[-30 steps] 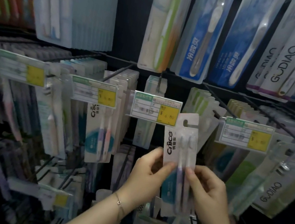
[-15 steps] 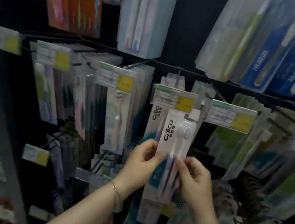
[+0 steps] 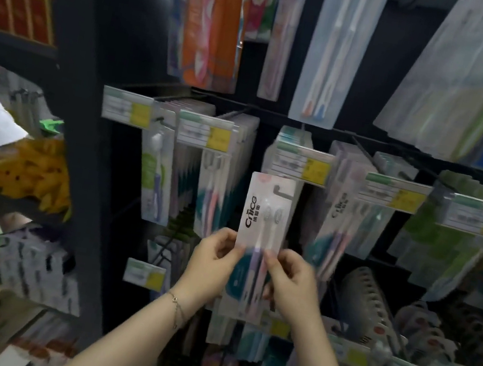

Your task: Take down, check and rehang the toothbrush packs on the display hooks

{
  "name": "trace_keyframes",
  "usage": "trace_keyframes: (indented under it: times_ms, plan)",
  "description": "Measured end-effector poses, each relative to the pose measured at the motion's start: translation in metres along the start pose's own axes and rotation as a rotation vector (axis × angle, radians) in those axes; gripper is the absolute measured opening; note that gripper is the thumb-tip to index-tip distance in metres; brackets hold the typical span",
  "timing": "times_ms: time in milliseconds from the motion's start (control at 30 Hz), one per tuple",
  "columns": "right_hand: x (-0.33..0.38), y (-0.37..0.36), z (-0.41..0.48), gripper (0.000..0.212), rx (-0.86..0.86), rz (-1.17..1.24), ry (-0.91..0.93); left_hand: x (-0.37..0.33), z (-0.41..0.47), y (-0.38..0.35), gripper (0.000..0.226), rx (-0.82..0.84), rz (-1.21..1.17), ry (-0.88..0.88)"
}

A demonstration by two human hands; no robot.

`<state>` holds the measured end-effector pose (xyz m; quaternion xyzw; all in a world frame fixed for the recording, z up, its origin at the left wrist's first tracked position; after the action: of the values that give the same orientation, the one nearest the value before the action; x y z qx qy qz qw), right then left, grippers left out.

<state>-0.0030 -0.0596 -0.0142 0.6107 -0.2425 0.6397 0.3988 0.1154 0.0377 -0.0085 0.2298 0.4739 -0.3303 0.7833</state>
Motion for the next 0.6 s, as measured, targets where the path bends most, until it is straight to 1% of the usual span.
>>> trace_keyframes:
  times_ms: [167, 233, 333, 433, 500, 600]
  plan:
    - [0.010, -0.053, 0.000, 0.025, 0.054, -0.021, 0.014, 0.006, 0.000, 0.051, 0.006, -0.060, 0.055, 0.001]
    - [0.011, -0.069, 0.003, 0.026, 0.062, -0.046, 0.019, 0.009, -0.002, 0.068, 0.007, -0.076, 0.041, 0.011]
    - [0.014, -0.093, 0.008, 0.023, 0.077, -0.084, 0.028, 0.016, -0.003, 0.092, 0.010, -0.110, 0.011, 0.057]
    - [0.025, -0.117, 0.014, 0.022, 0.075, -0.156, 0.079, 0.022, 0.001, 0.116, 0.014, -0.183, 0.004, 0.106]
    - [0.035, -0.133, 0.020, 0.025, 0.088, -0.217, 0.117, 0.025, 0.005, 0.131, 0.015, -0.226, -0.001, 0.127]
    - [0.049, -0.154, 0.029, 0.033, 0.104, -0.326, 0.174, 0.027, 0.013, 0.149, 0.016, -0.277, -0.028, 0.152]
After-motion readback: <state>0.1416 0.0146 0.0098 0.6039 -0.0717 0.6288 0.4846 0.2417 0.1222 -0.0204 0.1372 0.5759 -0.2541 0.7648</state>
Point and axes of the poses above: each hand's wrist, its own z-axis towards the middle knuckle, its own y-axis out of the back of the hand, x = y × z, the point moved 5 cm from there along z, towards the middle knuckle, and after that the axes turned 7 degrees about -y, right-handed, at the moved point
